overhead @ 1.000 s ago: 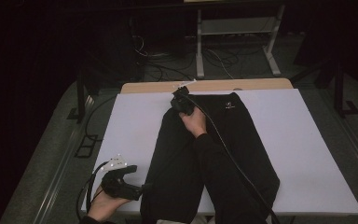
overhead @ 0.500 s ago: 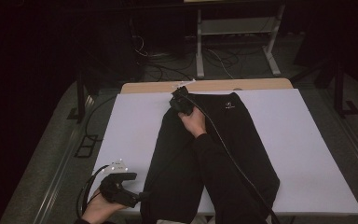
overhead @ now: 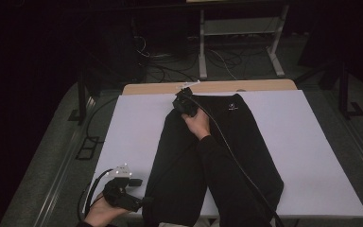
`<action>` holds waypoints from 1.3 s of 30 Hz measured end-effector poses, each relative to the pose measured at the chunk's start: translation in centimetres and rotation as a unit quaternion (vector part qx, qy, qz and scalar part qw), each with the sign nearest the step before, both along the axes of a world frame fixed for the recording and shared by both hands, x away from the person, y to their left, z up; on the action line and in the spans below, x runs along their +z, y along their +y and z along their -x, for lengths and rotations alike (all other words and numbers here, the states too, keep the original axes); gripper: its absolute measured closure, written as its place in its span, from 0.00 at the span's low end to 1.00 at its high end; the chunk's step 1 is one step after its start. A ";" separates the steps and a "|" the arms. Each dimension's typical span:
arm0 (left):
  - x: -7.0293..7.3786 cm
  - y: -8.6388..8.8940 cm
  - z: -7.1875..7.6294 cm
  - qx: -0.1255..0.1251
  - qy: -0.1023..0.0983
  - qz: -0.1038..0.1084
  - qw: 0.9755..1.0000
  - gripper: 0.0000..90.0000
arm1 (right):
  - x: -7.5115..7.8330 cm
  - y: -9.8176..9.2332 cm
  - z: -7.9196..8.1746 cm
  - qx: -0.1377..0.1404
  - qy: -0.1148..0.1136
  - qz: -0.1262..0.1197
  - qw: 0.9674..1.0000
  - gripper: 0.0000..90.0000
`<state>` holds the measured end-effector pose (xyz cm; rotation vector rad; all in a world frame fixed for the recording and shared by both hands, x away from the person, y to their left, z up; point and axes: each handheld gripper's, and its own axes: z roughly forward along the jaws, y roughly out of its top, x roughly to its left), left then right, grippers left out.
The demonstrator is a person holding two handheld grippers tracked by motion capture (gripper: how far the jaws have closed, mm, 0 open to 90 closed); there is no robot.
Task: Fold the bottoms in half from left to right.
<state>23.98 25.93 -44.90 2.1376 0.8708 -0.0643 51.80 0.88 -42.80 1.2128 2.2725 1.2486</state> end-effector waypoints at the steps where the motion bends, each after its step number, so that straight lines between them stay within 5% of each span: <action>1: 0.0 0.1 0.1 -0.005 0.002 0.003 1.000 0.17 | 0.0 0.0 0.0 -0.001 -0.001 0.000 1.000 0.96; 12: -0.3 0.6 -0.1 -0.030 0.012 0.013 0.999 0.62 | 0.3 0.1 0.1 0.000 -0.006 -0.005 1.000 0.96; 15: -0.3 0.1 0.1 -0.053 0.001 0.000 0.999 0.76 | 0.4 0.0 0.1 -0.001 -0.007 -0.008 1.000 0.96; 20: -0.3 -0.1 -0.2 -0.045 -0.001 -0.020 0.999 0.97 | 0.5 0.0 0.2 -0.001 -0.008 -0.009 1.000 0.96; 30: -0.1 -0.2 -0.2 -0.049 0.003 -0.012 0.999 0.99 | 0.8 -0.2 0.4 0.005 -0.011 -0.006 1.000 0.96; 39: 1.1 0.2 -0.5 -0.044 0.004 0.030 0.999 0.99 | 1.6 -0.7 0.4 0.010 -0.014 -0.003 1.000 0.96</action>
